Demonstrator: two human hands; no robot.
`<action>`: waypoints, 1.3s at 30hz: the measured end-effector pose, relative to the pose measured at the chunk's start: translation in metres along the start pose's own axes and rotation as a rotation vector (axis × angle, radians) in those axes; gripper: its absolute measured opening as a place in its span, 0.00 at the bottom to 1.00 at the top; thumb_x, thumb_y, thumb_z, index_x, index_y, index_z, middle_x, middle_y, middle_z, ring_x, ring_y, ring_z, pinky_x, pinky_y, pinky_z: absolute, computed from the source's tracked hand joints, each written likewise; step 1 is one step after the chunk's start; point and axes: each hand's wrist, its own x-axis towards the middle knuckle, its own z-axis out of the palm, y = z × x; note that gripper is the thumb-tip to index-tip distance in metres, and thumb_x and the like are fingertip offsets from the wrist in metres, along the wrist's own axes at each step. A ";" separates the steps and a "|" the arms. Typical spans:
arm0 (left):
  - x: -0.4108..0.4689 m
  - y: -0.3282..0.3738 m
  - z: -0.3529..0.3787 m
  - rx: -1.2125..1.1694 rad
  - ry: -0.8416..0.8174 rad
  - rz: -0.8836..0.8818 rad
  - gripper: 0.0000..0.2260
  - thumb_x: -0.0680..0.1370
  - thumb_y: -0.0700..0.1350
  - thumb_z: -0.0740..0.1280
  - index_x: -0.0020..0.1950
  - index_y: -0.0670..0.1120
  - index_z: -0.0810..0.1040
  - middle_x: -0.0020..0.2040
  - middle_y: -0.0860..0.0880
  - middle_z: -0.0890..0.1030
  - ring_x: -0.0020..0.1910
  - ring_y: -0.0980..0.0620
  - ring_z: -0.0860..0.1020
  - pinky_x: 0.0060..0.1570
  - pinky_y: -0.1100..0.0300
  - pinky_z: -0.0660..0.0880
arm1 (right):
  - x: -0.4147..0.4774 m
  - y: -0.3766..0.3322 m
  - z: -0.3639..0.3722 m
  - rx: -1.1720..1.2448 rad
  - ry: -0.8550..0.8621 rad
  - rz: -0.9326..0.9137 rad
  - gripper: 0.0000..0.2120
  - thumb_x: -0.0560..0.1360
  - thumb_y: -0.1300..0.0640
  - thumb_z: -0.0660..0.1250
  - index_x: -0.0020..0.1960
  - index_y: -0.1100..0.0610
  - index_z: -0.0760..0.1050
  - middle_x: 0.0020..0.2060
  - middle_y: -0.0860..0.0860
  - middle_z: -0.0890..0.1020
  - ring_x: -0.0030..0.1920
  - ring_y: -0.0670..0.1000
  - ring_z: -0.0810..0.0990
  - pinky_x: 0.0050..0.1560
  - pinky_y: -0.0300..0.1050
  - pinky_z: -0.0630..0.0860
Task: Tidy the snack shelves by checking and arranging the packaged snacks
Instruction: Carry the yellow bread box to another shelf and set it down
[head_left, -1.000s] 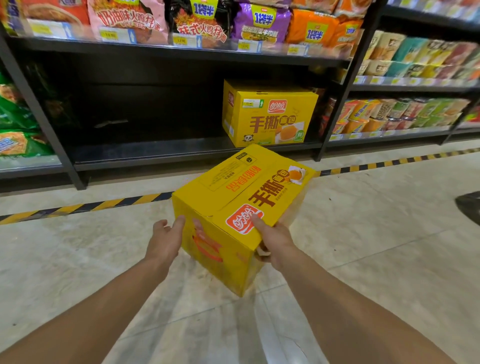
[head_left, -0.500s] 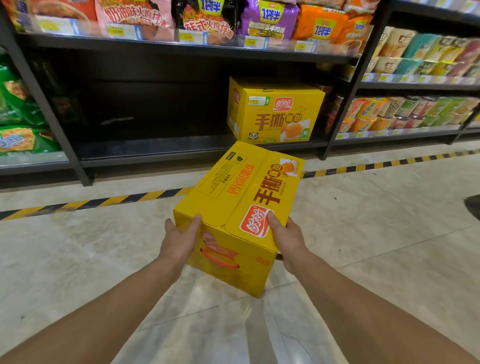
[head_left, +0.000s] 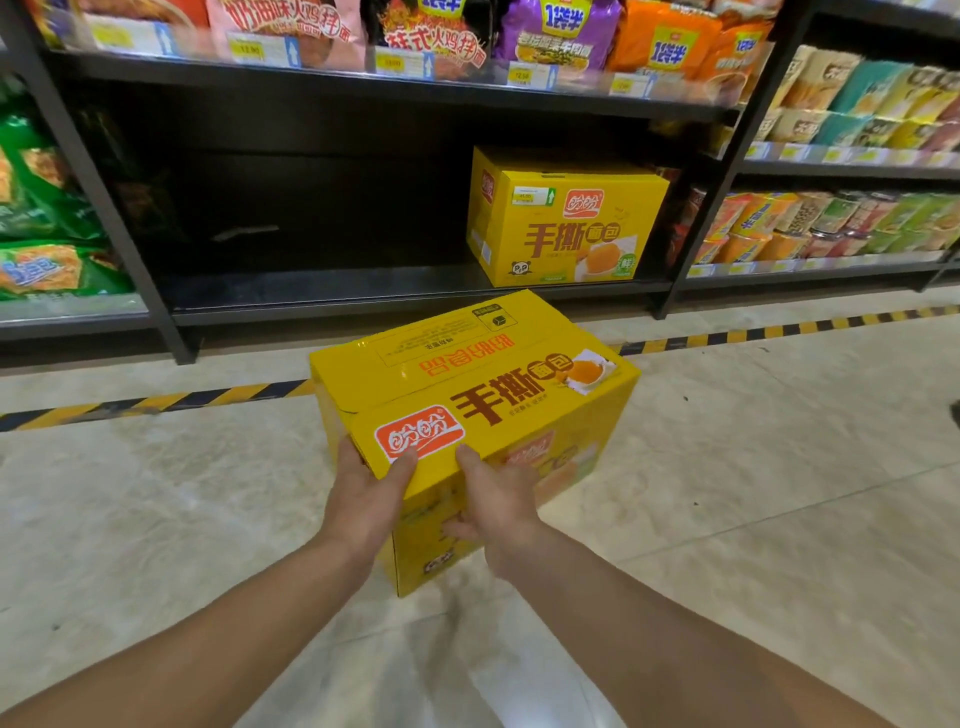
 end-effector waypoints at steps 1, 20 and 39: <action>0.004 0.002 -0.009 -0.003 -0.024 0.006 0.26 0.83 0.54 0.70 0.79 0.60 0.66 0.65 0.54 0.79 0.62 0.49 0.78 0.61 0.50 0.73 | 0.003 -0.003 -0.001 0.035 0.005 0.009 0.40 0.72 0.37 0.77 0.71 0.56 0.61 0.65 0.56 0.73 0.62 0.63 0.79 0.36 0.55 0.87; 0.042 -0.010 -0.086 -0.048 -0.104 0.005 0.28 0.75 0.68 0.66 0.74 0.62 0.73 0.65 0.55 0.83 0.66 0.49 0.79 0.74 0.42 0.68 | 0.035 -0.029 -0.135 -0.110 0.215 -0.224 0.26 0.79 0.34 0.60 0.60 0.56 0.75 0.50 0.54 0.80 0.50 0.56 0.80 0.60 0.67 0.81; 0.049 -0.082 -0.084 0.331 -0.077 -0.025 0.22 0.74 0.52 0.79 0.66 0.56 0.78 0.59 0.52 0.84 0.58 0.44 0.82 0.61 0.45 0.77 | 0.067 0.060 -0.154 -0.455 -0.051 -0.324 0.33 0.71 0.42 0.80 0.70 0.48 0.71 0.60 0.47 0.84 0.59 0.50 0.83 0.60 0.53 0.80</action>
